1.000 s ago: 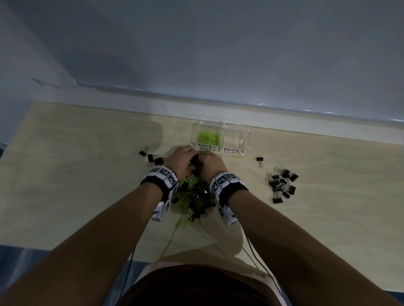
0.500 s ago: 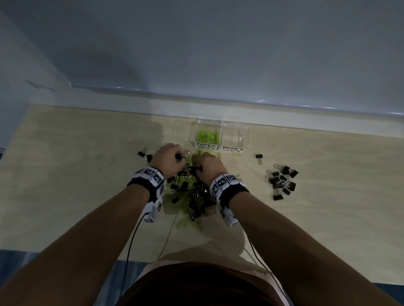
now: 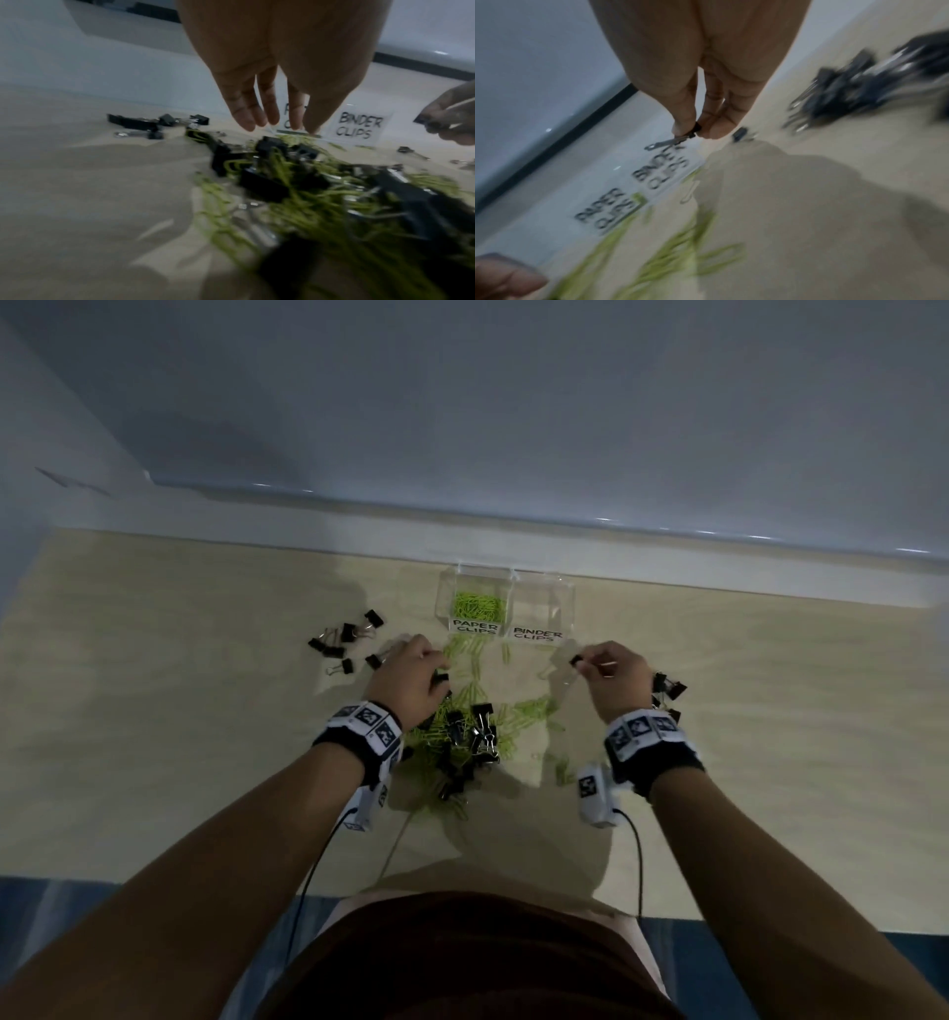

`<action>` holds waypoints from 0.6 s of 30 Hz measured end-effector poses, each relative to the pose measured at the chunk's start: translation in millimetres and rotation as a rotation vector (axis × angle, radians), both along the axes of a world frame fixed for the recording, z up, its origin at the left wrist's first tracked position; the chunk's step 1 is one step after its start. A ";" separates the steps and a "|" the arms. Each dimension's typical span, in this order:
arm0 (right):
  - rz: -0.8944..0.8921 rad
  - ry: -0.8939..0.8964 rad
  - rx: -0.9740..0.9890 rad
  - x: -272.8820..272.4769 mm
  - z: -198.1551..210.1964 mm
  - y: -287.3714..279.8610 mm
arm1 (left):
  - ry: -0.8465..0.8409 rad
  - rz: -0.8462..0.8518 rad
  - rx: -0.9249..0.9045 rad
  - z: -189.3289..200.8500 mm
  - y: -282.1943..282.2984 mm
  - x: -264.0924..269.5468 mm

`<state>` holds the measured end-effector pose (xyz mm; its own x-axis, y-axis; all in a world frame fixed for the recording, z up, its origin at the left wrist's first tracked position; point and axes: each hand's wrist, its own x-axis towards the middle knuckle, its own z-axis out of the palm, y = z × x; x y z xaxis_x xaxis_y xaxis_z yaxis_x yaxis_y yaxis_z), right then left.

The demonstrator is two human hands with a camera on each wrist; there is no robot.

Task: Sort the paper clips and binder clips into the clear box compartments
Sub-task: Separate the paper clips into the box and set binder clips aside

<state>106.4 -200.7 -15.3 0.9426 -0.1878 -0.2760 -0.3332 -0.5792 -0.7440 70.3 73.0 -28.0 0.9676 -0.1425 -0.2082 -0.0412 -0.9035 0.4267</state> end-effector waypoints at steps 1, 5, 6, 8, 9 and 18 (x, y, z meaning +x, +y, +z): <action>-0.007 -0.002 -0.050 -1.9 -2.2 -14.2 | 0.050 0.004 0.014 -0.3 -7.5 -0.9; 0.142 0.030 -0.337 -10.3 -11.2 -52.7 | 0.123 0.063 0.040 -3.3 -19.0 0.1; 0.186 0.033 -0.415 -13.0 -12.6 -54.9 | 0.117 0.079 0.012 -4.4 -18.1 1.1; 0.258 -0.030 -0.550 -20.6 -12.6 -46.8 | 0.102 0.097 -0.050 -5.4 -13.5 2.5; 0.293 -0.074 -0.582 -24.8 -10.0 -36.2 | 0.092 0.101 -0.070 -5.0 -10.4 2.4; 0.688 0.044 -0.300 -42.0 0.9 84.4 | -0.079 0.167 -0.115 2.2 26.1 -6.8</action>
